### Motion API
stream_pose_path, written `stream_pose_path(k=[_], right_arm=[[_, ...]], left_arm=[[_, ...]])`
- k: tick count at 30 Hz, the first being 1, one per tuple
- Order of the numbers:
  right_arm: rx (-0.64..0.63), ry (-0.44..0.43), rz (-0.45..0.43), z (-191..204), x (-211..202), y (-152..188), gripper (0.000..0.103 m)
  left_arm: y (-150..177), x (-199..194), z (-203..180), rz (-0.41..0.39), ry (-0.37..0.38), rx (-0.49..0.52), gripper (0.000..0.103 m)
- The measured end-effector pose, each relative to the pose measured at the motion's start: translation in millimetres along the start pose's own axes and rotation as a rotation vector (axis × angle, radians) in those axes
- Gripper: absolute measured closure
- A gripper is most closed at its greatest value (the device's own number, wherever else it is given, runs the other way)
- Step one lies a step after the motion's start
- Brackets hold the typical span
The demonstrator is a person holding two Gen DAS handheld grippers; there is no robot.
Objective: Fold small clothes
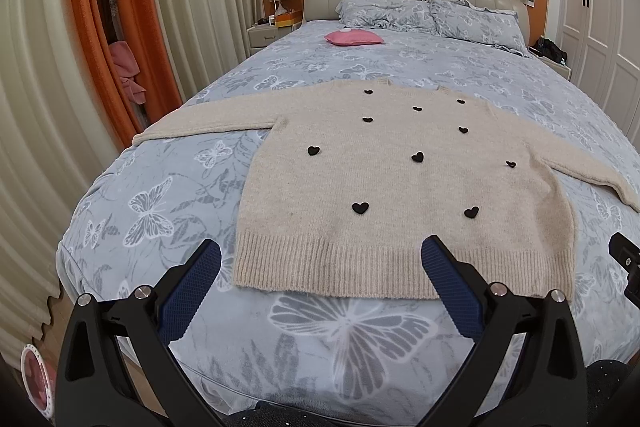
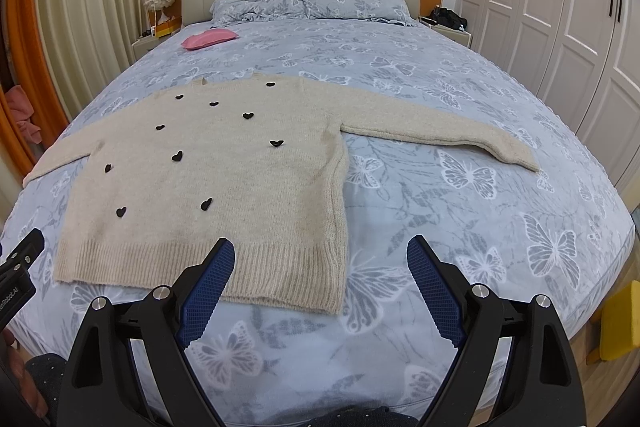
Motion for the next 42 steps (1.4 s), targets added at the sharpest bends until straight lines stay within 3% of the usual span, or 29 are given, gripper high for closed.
stream_pose_path(k=[8, 11, 14, 18, 21, 24, 28, 31, 34, 36, 37, 39, 41, 42], right_arm=[[0.016, 0.021, 0.034, -4, 7, 1, 0.017], [0.065, -0.038, 0.091, -24, 14, -2, 0.017], [0.171, -0.122, 0.145, -70, 26, -10, 0.017], [0.285, -0.048, 0.140, -159, 51, -36, 0.017], [0.411, -0.026, 0.141, -234, 77, -59, 0.017], [0.551, -0.109, 0.164, -294, 110, -79, 0.019], [0.740, -0.326, 0.185, -341, 164, -98, 0.029], [0.807, -0.366, 0.212, -350, 196, -110, 0.032], [0.822, -0.328, 0.225, -348, 219, -123, 0.034], [0.824, -0.300, 0.210, -353, 231, -130, 0.043], [0.828, -0.286, 0.189, -356, 233, -133, 0.053], [0.827, -0.281, 0.154, -363, 237, -140, 0.085], [0.812, -0.250, 0.101, -366, 227, -152, 0.091], [0.778, -0.228, 0.058, -362, 215, -163, 0.091]], left_arm=[[0, 0, 1, 0.000, 0.002, -0.002, 0.005], [-1, -1, 0, -0.005, 0.005, 0.000, 0.005], [0, 2, 0, 0.013, 0.014, 0.000, 0.005], [-7, 10, -5, 0.052, 0.072, -0.008, 0.005], [-17, 18, -18, 0.021, 0.115, -0.026, 0.005], [-36, 36, -49, 0.028, 0.134, -0.004, 0.005], [-61, 70, -99, 0.062, 0.219, 0.013, 0.005], [-71, 87, -137, 0.105, 0.343, 0.021, 0.005], [-62, 95, -193, 0.138, 0.466, 0.129, 0.005], [-47, 99, -230, 0.175, 0.510, 0.254, 0.005], [-36, 103, -247, 0.200, 0.533, 0.320, 0.005], [-6, 106, -275, 0.270, 0.605, 0.453, 0.005], [21, 105, -290, 0.344, 0.666, 0.549, 0.005], [33, 96, -294, 0.292, 0.618, 0.600, 0.005]])
Point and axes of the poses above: each gripper's, at about its wrist camera, not at the fingertips, and x roughly the way its jaws point, z to its left, y to its underside, the point moved 2 cm from there along x, roughly the way its jaws point, and after that the axes turned 14 degrees about z, right-handed, at the moved point
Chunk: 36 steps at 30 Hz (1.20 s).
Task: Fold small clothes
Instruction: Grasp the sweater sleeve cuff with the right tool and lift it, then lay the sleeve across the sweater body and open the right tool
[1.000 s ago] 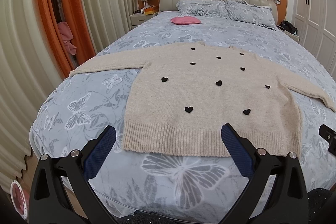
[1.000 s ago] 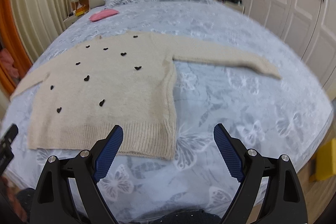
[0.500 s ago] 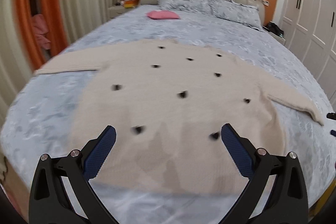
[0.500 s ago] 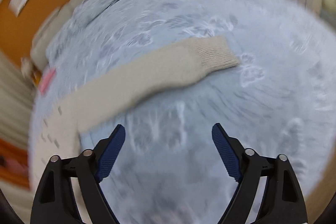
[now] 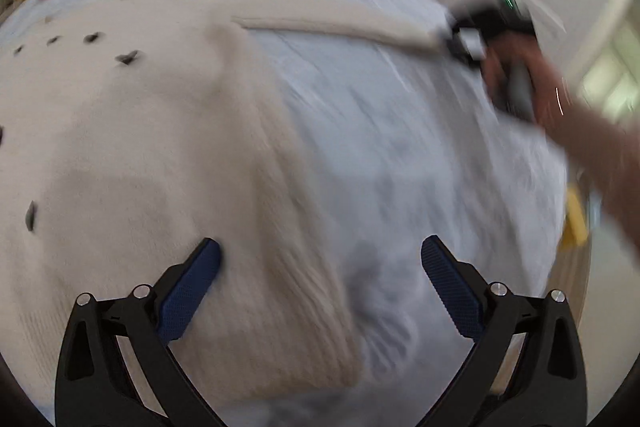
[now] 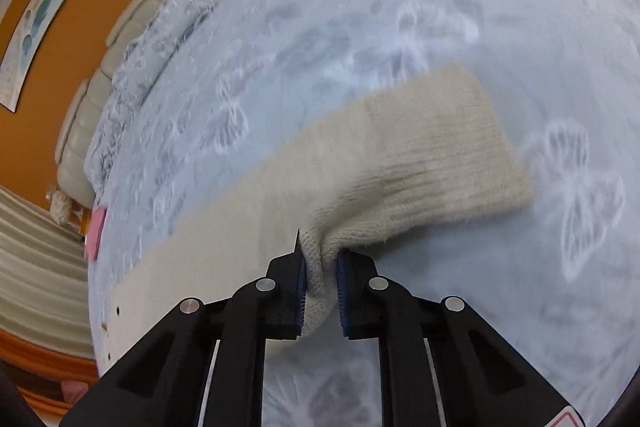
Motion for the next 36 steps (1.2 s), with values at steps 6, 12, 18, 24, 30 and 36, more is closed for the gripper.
stream_pose_path(k=[6, 12, 18, 24, 30, 36], right_arm=[[-0.373, -0.086, -0.108, 149, -49, 8, 0.091], [-0.721, -0.245, 0.003, 323, -41, 83, 0.091], [-0.960, -0.301, 0.155, 444, 15, 194, 0.091], [-1.151, -0.155, 0.346, 478, 98, 299, 0.085], [-0.964, -0.197, 0.232, 423, 57, 277, 0.056], [-0.640, 0.132, 0.046, 272, 26, 223, 0.049]], left_arm=[[-10, -49, -5, -0.153, -0.058, 0.038, 0.005], [-35, -96, 97, -0.313, -0.097, -0.301, 0.005], [-24, -136, 207, -0.389, -0.181, -0.613, 0.005], [-1, -152, 265, -0.402, -0.282, -0.749, 0.005], [9, -141, 297, -0.344, -0.255, -0.823, 0.005], [3, -124, 316, -0.320, -0.110, -0.840, 0.005]])
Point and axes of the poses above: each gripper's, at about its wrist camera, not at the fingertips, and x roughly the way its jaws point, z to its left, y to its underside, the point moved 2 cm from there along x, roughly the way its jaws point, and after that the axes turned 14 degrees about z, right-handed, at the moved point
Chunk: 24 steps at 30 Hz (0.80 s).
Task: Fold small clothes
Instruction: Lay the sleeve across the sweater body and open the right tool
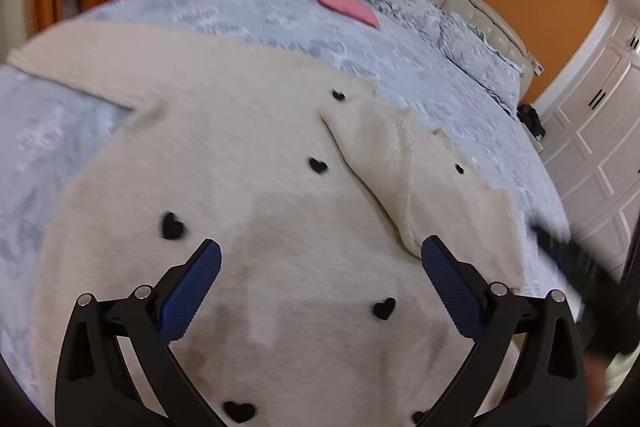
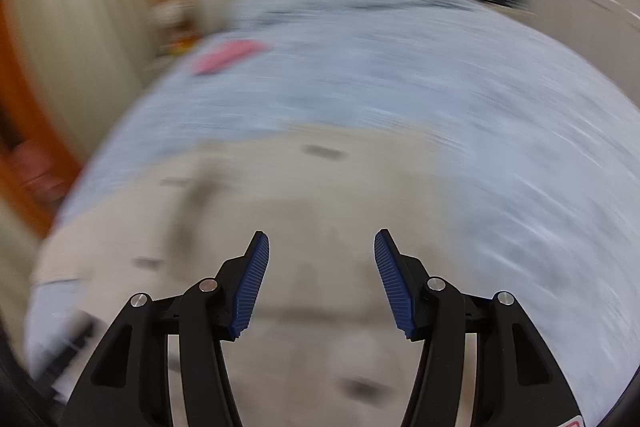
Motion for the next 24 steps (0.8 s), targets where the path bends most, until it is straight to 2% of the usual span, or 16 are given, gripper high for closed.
stream_pose_path(k=[2, 5, 8, 10, 11, 13, 15, 16, 17, 19, 21, 22, 23, 24], right_arm=[[0.071, 0.009, -0.005, -28, 0, 15, 0.048], [0.146, -0.043, 0.002, -46, 5, 30, 0.048], [0.143, -0.076, 0.020, -32, 17, 21, 0.049], [0.097, -0.056, 0.005, -23, 20, 20, 0.048], [0.080, -0.049, 0.006, -19, 22, 20, 0.048], [0.066, -0.047, 0.012, -15, 28, 22, 0.048], [0.067, -0.069, 0.027, -11, 37, 20, 0.048], [0.072, -0.074, 0.030, -10, 38, 18, 0.048], [0.079, -0.090, 0.034, -9, 40, 15, 0.048], [0.083, -0.105, 0.035, -11, 42, 13, 0.048], [0.089, -0.103, 0.039, -14, 44, 12, 0.048], [0.093, -0.098, 0.045, -15, 46, 12, 0.048], [0.101, -0.090, 0.057, -17, 49, 11, 0.048], [0.113, -0.090, 0.065, -20, 51, 11, 0.048]], left_arm=[[-3, 6, -1, 0.011, 0.064, -0.024, 0.005], [-10, 14, -10, -0.002, 0.089, -0.033, 0.005], [-23, 25, -38, -0.007, 0.016, 0.047, 0.005], [-39, 43, -68, -0.013, -0.079, 0.125, 0.005], [-51, 63, -85, -0.001, -0.156, 0.169, 0.005], [-69, 91, -98, 0.028, -0.229, 0.182, 0.006], [-82, 108, -101, 0.037, -0.215, 0.171, 0.025], [-89, 114, -100, 0.060, -0.197, 0.169, 0.049], [-93, 117, -98, 0.083, -0.177, 0.159, 0.063], [-102, 109, -78, 0.064, -0.115, 0.087, 0.079], [-105, 90, -43, 0.011, -0.057, -0.041, 0.080], [-104, 80, -25, -0.023, -0.053, -0.088, 0.080], [-102, 73, -13, -0.050, -0.063, -0.110, 0.080], [-99, 68, 2, -0.075, -0.111, -0.128, 0.080]])
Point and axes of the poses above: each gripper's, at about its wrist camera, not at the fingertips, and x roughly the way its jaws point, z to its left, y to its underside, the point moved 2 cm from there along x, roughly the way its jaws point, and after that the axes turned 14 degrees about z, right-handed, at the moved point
